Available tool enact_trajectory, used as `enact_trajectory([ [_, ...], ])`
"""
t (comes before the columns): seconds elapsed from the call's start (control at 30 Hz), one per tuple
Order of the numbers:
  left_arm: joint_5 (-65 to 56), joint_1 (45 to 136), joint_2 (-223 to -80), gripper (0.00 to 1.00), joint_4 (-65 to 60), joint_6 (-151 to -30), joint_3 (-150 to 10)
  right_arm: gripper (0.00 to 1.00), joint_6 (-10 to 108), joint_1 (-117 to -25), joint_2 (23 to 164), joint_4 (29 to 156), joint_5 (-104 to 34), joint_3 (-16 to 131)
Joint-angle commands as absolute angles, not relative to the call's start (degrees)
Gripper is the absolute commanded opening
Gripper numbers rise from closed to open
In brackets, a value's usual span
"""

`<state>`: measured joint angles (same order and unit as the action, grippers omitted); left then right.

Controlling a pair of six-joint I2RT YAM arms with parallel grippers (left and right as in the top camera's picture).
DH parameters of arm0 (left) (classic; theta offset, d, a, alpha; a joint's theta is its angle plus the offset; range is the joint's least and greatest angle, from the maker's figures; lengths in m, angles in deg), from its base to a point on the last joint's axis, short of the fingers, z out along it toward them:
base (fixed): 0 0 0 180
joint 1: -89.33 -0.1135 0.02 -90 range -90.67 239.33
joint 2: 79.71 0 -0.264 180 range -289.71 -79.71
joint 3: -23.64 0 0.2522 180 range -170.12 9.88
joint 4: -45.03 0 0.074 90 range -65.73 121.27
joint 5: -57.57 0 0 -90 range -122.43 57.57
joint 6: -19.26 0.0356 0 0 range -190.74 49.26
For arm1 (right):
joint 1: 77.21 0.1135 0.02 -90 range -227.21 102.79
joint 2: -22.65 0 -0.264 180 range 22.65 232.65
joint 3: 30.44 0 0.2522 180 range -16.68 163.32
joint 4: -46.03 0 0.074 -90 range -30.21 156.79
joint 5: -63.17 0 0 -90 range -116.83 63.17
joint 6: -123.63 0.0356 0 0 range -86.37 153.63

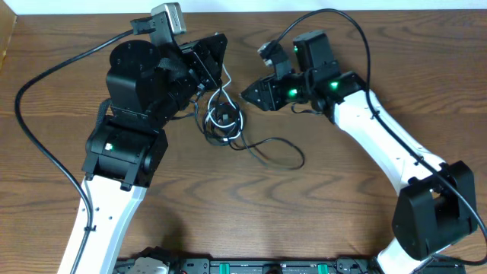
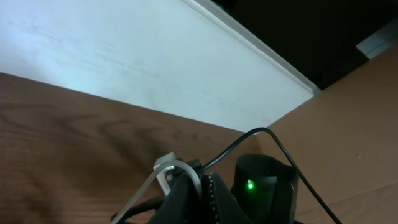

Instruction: Untangle cables

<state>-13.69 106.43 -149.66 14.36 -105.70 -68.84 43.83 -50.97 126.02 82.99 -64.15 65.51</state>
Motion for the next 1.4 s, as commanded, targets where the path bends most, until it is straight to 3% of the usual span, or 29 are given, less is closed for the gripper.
enact_trajectory([
  [0.0, -13.6, 106.4, -148.6, 0.08, 14.7, -106.2, -69.6, 0.5, 43.6, -49.2, 126.7, 81.7, -62.9, 66.5],
  [0.33, -13.6, 106.4, -148.6, 0.07, 14.2, -106.2, -69.6, 0.47, 43.2, -45.2, 133.6, 80.0, -62.9, 66.5],
  [0.43, -13.6, 106.4, -148.6, 0.07, 14.0, -106.2, -69.6, 0.36, 44.6, -45.2, 135.5, 79.8, -60.0, 66.5],
  [0.6, -13.6, 106.4, -148.6, 0.08, 13.4, -105.2, -69.6, 0.01, 55.5, -46.3, 136.9, 81.7, -46.3, 66.5],
  [0.83, -21.3, 105.7, -147.9, 0.07, 14.6, -103.6, -69.7, 0.01, 61.1, -50.1, 136.9, 88.8, -37.7, 66.5],
  [1.37, -21.6, 96.5, -145.4, 0.07, 13.7, -103.4, -80.6, 0.05, 61.1, -57.8, 137.1, 95.4, -33.6, 63.1],
])
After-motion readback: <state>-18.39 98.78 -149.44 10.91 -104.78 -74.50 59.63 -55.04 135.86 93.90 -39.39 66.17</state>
